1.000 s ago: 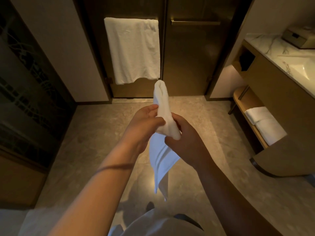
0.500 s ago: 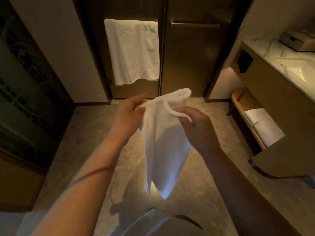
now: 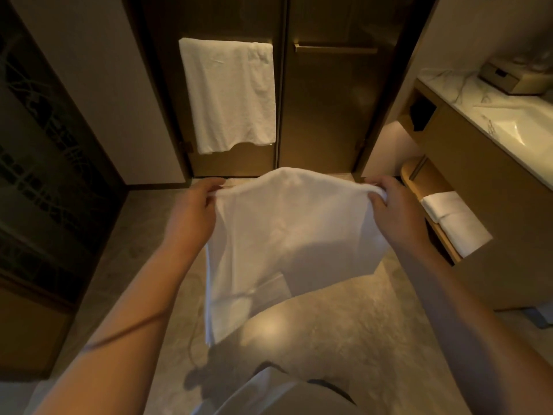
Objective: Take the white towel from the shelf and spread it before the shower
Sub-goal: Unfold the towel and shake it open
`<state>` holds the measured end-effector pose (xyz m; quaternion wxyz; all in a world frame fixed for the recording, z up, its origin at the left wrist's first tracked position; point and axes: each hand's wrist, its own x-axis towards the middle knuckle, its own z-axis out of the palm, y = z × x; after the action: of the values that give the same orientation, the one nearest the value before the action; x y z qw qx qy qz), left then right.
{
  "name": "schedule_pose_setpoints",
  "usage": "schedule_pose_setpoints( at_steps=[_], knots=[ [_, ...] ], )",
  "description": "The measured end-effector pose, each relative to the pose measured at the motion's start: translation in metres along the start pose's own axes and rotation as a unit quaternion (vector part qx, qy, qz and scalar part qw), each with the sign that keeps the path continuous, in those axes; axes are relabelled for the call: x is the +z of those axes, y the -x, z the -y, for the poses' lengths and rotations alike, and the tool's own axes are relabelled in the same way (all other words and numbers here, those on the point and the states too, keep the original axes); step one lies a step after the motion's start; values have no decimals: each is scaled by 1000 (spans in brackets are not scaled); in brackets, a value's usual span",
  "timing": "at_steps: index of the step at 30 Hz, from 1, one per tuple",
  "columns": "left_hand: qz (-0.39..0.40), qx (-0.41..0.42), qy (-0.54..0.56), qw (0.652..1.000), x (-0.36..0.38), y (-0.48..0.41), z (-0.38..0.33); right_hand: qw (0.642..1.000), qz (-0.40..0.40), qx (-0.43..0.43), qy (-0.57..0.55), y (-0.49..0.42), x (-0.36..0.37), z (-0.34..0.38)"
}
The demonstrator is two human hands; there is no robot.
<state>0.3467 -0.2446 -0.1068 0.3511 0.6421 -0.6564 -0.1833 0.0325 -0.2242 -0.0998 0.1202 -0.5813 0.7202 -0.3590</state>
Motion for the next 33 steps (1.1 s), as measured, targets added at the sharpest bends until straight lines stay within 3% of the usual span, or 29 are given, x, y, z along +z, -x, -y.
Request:
schedule_pose_setpoints(
  at_steps=[6, 15, 20, 33],
  knots=[
    [-25, 0, -46, 999, -10, -6, 21, 999, -34, 4, 37, -17, -19, -36],
    [-44, -9, -53, 998, -22, -16, 25, 996, -10, -4, 85, -18, -52, -56],
    [-44, 10, -40, 998, -16, -17, 8, 1000, 0, 9, -14, -18, -52, -41],
    [43, 71, 144, 986, 55, 14, -71, 985, 43, 26, -166, -6, 27, 50]
  ],
)
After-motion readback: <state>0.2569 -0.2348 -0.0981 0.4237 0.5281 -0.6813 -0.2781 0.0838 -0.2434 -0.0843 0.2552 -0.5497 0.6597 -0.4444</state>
